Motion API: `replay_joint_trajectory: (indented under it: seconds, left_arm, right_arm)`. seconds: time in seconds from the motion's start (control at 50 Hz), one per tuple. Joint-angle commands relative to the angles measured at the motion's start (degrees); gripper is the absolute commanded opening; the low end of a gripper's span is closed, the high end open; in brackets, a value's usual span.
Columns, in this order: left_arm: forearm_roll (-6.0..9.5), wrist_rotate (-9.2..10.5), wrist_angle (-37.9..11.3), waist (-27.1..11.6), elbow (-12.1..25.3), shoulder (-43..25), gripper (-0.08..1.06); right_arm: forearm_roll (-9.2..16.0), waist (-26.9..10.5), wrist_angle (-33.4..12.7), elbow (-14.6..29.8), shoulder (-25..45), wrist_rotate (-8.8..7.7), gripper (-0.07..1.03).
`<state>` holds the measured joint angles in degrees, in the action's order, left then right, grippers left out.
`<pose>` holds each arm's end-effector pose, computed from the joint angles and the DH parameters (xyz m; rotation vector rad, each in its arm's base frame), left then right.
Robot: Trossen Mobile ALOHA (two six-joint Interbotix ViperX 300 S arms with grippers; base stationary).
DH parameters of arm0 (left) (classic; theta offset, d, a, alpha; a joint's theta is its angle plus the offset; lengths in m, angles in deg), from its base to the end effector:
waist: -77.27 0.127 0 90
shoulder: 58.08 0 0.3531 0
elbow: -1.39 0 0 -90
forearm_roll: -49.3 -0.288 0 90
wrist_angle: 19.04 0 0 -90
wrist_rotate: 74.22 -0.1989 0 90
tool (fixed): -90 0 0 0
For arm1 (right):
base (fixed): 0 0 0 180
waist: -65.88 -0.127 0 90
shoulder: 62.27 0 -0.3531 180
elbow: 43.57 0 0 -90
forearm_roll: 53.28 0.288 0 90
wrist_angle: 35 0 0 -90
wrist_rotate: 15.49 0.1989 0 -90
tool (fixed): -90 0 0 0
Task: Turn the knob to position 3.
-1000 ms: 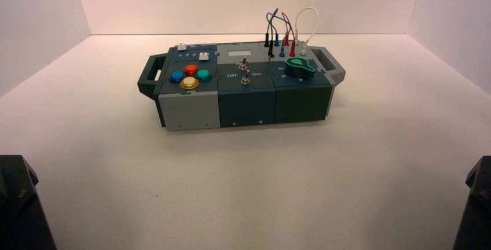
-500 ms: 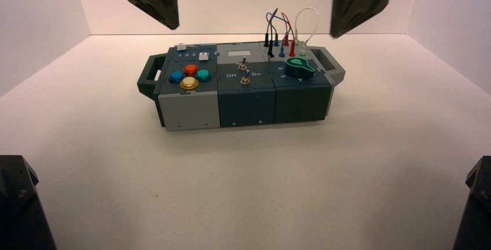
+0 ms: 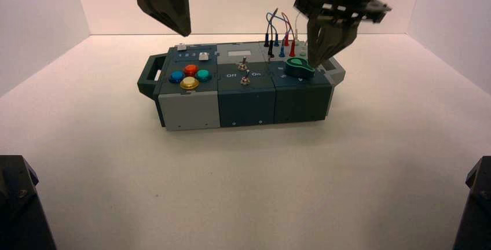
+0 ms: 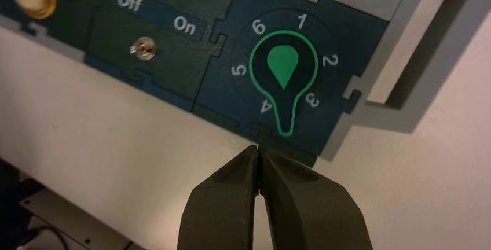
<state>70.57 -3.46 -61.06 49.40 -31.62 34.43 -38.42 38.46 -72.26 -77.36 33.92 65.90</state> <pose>0.2400 -0.1815 0.1517 0.1961 1.2298 -0.6695 0.2568 0.1680 0.1021 -0.1696 1.3476 0.4974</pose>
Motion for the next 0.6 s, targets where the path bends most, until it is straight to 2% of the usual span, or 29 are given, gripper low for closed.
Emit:
replay_joint_trajectory:
  seconds: [0.02, 0.32, 0.6]
  left_arm:
    - [0.18, -0.09, 0.26, -0.18, 1.67, 0.62, -0.03]
    - [0.18, -0.35, 0.26, -0.18, 1.76, 0.97, -0.03]
    - [0.09, -0.35, 0.26, -0.18, 2.29, 0.97, -0.03]
  right_arm:
    - [0.18, -0.26, 0.79, 2.02, 0.88, -0.09, -0.02]
    - [-0.88, -0.26, 1.41, 3.25, 3.25, -0.26, -0.02]
    - [-5.1, -0.26, 1.05, 3.69, 3.52, 0.44, -0.02]
